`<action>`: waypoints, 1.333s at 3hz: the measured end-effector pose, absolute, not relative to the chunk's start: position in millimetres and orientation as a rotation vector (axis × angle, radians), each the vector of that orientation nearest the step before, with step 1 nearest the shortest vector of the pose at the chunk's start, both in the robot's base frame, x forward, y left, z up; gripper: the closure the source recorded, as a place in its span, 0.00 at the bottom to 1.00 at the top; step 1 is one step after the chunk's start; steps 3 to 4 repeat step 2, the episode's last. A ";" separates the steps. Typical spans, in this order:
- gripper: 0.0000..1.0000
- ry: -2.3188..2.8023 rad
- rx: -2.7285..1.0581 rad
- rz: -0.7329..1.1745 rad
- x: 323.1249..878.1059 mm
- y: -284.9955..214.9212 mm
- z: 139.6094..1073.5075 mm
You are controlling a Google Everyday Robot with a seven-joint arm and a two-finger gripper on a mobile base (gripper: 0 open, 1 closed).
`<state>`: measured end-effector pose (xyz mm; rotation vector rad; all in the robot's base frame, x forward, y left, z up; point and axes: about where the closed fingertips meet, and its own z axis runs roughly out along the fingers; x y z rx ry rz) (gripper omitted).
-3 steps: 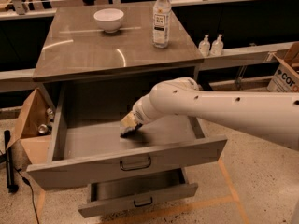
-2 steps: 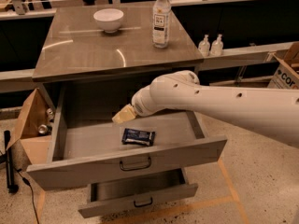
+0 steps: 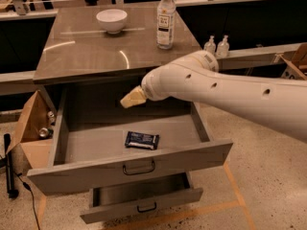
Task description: Place rxbar blueberry into top drawer
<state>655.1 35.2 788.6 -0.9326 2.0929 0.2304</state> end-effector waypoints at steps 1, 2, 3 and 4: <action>0.39 2.085 -0.888 0.084 653.5 0.7 829.5; 0.40 2.110 -0.823 -0.109 646.6 -34.6 870.0; 0.40 2.110 -0.823 -0.109 646.6 -34.6 870.0; 0.40 2.110 -0.823 -0.109 646.6 -34.6 870.0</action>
Offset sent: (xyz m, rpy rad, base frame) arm 0.0009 -0.1364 0.1460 -0.3600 -0.2504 -0.5226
